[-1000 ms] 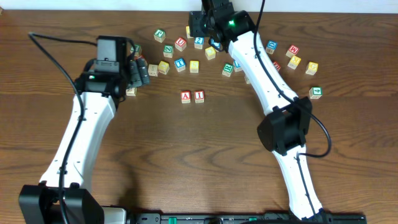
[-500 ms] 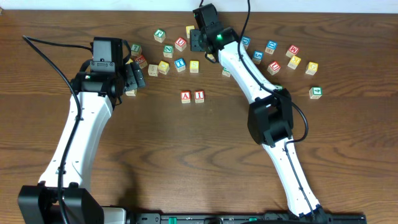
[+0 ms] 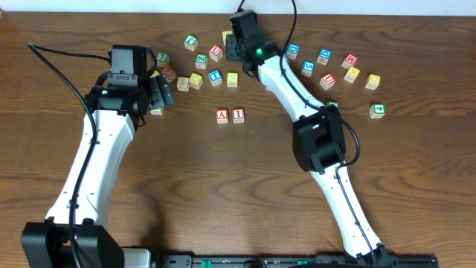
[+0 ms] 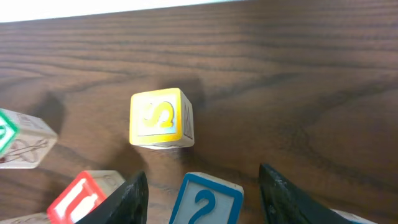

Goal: Spell out AI2

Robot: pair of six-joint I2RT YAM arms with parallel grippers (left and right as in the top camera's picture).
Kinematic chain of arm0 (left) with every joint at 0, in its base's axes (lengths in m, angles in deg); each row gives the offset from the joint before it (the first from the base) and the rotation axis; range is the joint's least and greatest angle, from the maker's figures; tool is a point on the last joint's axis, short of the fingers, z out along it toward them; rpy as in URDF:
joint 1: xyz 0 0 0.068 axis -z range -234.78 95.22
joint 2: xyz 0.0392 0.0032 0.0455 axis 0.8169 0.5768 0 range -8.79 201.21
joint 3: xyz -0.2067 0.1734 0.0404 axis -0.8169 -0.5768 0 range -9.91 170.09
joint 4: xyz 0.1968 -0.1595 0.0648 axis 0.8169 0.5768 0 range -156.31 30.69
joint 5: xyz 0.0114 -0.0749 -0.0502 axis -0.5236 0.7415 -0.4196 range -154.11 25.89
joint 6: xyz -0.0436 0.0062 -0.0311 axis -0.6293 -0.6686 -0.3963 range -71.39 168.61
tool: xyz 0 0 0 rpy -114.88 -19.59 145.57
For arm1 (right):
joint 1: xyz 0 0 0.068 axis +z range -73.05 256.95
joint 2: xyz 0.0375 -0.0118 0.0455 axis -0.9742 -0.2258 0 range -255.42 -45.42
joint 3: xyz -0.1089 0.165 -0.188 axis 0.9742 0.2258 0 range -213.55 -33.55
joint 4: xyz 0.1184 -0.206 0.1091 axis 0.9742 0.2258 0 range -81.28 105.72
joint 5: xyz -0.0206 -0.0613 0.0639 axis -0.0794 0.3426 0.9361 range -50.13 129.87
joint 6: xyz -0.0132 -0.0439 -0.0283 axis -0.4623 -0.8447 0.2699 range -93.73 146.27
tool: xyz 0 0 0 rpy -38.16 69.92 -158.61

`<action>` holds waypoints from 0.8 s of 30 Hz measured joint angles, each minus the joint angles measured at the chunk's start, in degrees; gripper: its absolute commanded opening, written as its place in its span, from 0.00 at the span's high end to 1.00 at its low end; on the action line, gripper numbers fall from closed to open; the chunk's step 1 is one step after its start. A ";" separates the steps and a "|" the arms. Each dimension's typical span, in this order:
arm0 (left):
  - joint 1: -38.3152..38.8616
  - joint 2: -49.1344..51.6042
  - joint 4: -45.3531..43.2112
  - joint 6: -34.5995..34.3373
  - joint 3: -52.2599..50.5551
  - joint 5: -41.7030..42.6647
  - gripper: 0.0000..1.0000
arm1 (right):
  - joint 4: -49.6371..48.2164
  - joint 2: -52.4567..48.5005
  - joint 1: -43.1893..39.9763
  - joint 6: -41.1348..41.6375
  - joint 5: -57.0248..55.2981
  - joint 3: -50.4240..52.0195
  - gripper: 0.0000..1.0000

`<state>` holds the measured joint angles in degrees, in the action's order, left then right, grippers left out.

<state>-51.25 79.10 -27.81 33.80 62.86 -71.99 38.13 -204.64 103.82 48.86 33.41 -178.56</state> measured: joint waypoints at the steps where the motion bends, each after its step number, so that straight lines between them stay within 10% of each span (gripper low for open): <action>1: 0.00 0.00 -0.02 0.00 0.00 -0.02 0.02 | -0.37 -0.26 0.00 0.00 -0.02 0.00 0.50; 24: 0.00 -0.02 0.02 0.00 0.00 -0.02 0.02 | -4.42 -0.70 0.00 0.70 -0.87 1.95 0.74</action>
<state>-51.25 79.08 -27.79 33.80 62.86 -72.01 33.71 -205.34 103.82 49.55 32.54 -176.62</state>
